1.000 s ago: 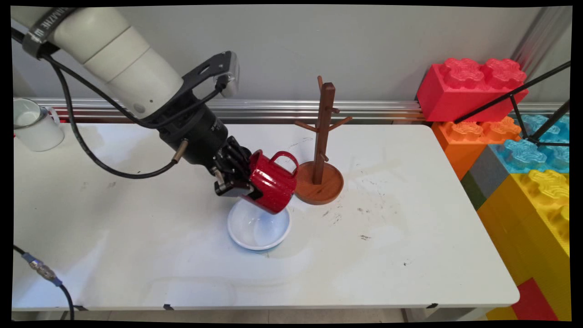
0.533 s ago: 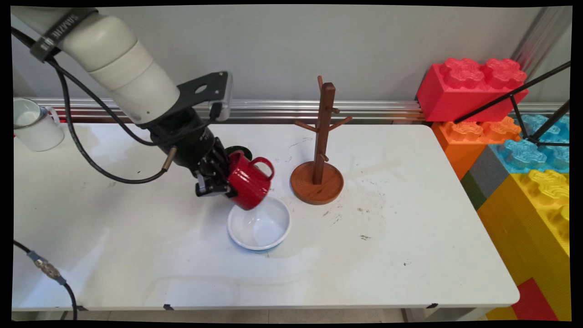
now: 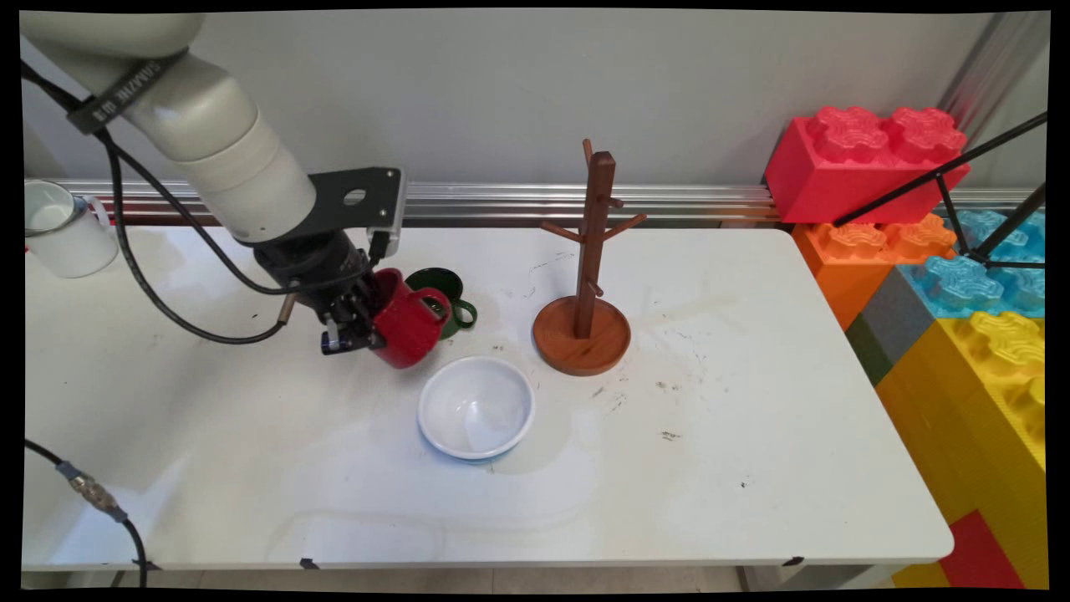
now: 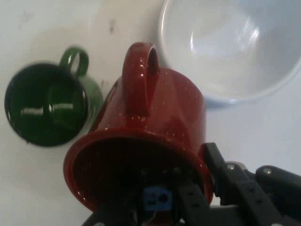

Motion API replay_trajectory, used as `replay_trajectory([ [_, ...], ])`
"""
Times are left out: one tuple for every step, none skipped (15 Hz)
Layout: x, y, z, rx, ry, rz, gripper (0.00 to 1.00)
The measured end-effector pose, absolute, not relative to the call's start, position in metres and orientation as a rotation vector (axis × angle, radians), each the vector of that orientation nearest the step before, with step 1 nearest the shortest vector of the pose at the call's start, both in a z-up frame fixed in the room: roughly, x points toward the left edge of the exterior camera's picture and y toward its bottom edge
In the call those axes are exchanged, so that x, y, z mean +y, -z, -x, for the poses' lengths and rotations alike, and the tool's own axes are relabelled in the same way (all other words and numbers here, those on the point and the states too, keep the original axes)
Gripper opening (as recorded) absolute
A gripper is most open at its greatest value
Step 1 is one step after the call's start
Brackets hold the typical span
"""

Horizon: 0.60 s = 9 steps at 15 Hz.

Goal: Place the picked object on the table

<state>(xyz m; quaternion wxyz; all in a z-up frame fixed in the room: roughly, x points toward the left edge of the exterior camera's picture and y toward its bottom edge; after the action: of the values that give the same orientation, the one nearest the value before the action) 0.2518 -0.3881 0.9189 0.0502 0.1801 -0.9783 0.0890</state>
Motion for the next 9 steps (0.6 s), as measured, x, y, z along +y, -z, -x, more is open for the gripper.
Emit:
replay_trajectory([
  [-0.387, -0.916, -0.253, -2.999, -0.281, -0.567, 0.0],
  [-0.387, -0.913, -0.255, -3.014, -0.288, -0.585, 0.0],
  [-0.386, -0.911, -0.255, -3.023, -0.291, -0.602, 0.0],
  [-0.385, -0.909, -0.255, -3.034, -0.293, -0.625, 0.0],
  [-0.384, -0.905, -0.255, -3.047, -0.295, -0.663, 0.0],
  [-0.385, -0.901, -0.254, -3.054, -0.297, -0.687, 0.0],
  [-0.385, -0.897, -0.252, -3.059, -0.298, -0.711, 0.0],
  [-0.388, -0.893, -0.249, -3.063, -0.301, -0.728, 0.0],
  [-0.39, -0.889, -0.246, -3.067, -0.304, -0.743, 0.0],
])
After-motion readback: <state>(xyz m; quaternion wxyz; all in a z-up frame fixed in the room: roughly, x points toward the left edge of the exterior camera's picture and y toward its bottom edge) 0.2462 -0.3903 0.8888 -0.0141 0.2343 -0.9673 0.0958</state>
